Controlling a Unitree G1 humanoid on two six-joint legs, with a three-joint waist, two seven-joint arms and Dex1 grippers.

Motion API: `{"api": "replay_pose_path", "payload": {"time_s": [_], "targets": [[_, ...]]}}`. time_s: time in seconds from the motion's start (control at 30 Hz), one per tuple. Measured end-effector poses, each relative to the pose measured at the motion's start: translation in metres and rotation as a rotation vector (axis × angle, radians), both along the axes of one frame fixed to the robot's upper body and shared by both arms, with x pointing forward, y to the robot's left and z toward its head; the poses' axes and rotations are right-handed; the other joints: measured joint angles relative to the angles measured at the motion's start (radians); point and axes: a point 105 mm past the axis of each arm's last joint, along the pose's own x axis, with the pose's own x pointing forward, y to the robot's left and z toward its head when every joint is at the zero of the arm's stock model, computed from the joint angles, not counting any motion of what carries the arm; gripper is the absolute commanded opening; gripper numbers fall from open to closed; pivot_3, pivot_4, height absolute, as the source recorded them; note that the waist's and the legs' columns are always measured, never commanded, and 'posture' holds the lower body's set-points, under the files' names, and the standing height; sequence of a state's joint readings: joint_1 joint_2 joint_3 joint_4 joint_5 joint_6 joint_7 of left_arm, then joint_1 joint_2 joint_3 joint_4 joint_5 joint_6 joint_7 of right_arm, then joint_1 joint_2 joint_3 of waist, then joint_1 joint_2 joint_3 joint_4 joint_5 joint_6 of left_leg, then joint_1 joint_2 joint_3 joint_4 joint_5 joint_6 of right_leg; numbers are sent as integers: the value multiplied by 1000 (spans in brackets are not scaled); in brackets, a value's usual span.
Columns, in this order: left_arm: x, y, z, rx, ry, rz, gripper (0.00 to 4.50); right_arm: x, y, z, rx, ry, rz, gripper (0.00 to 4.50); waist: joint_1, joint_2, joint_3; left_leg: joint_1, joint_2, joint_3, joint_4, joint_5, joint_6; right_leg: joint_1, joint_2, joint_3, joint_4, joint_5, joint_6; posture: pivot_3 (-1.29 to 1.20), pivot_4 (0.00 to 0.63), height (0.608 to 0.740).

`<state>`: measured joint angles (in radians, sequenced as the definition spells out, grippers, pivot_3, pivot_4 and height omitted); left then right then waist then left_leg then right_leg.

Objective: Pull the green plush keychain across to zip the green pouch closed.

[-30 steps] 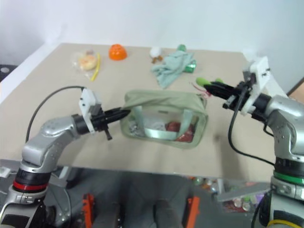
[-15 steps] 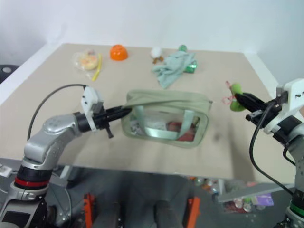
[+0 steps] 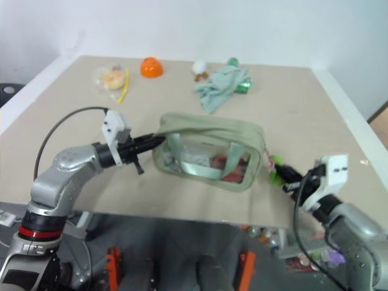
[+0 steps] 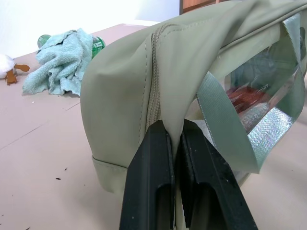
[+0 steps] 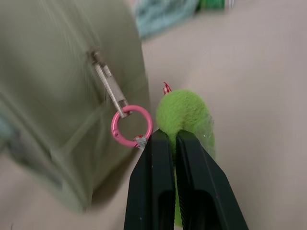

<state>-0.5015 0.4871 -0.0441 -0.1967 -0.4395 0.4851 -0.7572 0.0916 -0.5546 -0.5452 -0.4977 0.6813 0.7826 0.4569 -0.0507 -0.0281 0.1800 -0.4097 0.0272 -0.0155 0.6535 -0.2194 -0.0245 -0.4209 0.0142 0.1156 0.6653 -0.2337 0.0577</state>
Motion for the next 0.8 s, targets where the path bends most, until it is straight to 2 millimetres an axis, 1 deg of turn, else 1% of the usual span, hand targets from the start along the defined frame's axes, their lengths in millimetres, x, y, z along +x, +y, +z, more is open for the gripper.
{"api": "replay_pose_path", "payload": {"time_s": [0.1, 0.2, 0.23, 0.27, 0.3, 0.33, 0.37, 0.43, 0.47, 0.53, 0.63, 0.67, 0.73, 0.8], "targets": [[0, 0, 0, -2, 1, 3, 0, 1, -5, -3, -30, -18, -33, 14, 0, 0, 0, 2, 0, 0, 0, 0, 0, 2, 0, 0, 0, -2, -3, 0, 150, 740], [0, -1, 0, -6, 1, 3, 0, 4, -2, -8, -24, -17, -39, 14, -1, 0, 0, 3, 1, 0, 0, 0, 0, 2, 1, 0, 0, -1, -3, 0, 150, 740], [0, -1, 0, -7, 2, 4, 0, 7, -2, -7, -7, -24, -48, 318, -1, 0, 0, 3, 1, 0, 0, 0, 0, 2, 1, 0, 0, -1, -3, 0, 150, 740], [1, -1, 0, -9, 3, 5, 0, 12, -3, -3, 3, -42, -60, 894, -1, 0, 0, 3, 1, 1, 0, 0, 0, 2, 1, 0, 0, -1, -3, 0, 150, 740], [1, -1, 0, -9, 3, 6, 0, 14, -3, -1, 3, -48, -62, 894, 1, 0, 0, 2, 1, 0, 0, 0, 0, 2, 1, 0, 0, -1, -3, 0, 150, 740], [1, 0, 0, -12, 5, 8, 371, 15, -3, 1, 6, -53, -56, 1515, 2, 0, 0, 2, 0, 0, 0, 0, 0, 2, 1, 0, 0, -1, -1, 0, 150, 740], [1, 0, 0, -20, 10, 12, 779, 17, -1, 3, 11, -56, -39, 1870, 1, 0, 0, 2, 0, 0, -1, 0, 0, 2, 1, 0, 0, -1, -1, 0, 150, 740], [2, 2, 2, -44, 18, 26, 1425, 19, 5, 9, 22, -67, 7, 2494, 0, 0, 0, 2, 0, 0, -1, 0, 0, 2, 1, 0, 0, -1, -1, 0, 150, 740], [3, 3, 3, -55, 18, 30, 1774, 21, 8, 16, 27, -84, 35, 2841, -1, 0, 0, 2, 0, 0, -1, 0, 0, 1, 1, 1, 0, -1, -1, 0, 150, 740], [3, 6, 7, -74, 13, 39, 2447, 26, 12, 37, 26, -145, 74, 3520, 0, 0, 0, 2, 0, 0, -1, 0, 0, 2, 1, 0, 0, -1, 0, 0, 150, 740], [3, 15, 10, -91, 10, 57, 3470, 24, 12, 54, 44, -170, 117, 4499, 3, 0, 0, 2, 0, -2, -1, 0, 0, 2, 1, -1, 0, -1, -1, 0, 150, 740], [2, 18, 11, -102, 17, 63, 3728, 22, 13, 56, 61, -163, 134, 4500, 3, 0, 0, 1, 0, -3, -1, 0, 0, 2, 1, -2, 0, -1, -1, 0, 150, 740], [1, 27, 14, -132, 30, 83, 4453, 18, 13, 59, 72, -143, 168, 4500, 3, 0, 0, 1, 0, -3, -1, 0, 0, 2, 1, -2, 0, -2, 0, 0, 150, 740], [0, 34, 17, -163, 36, 106, 4453, 13, 10, 62, 71, -128, 182, 4500, 3, 0, 0, 1, 0, -3, -1, 0, 0, 2, 0, -2, 0, -2, 0, 0, 150, 740]]}}
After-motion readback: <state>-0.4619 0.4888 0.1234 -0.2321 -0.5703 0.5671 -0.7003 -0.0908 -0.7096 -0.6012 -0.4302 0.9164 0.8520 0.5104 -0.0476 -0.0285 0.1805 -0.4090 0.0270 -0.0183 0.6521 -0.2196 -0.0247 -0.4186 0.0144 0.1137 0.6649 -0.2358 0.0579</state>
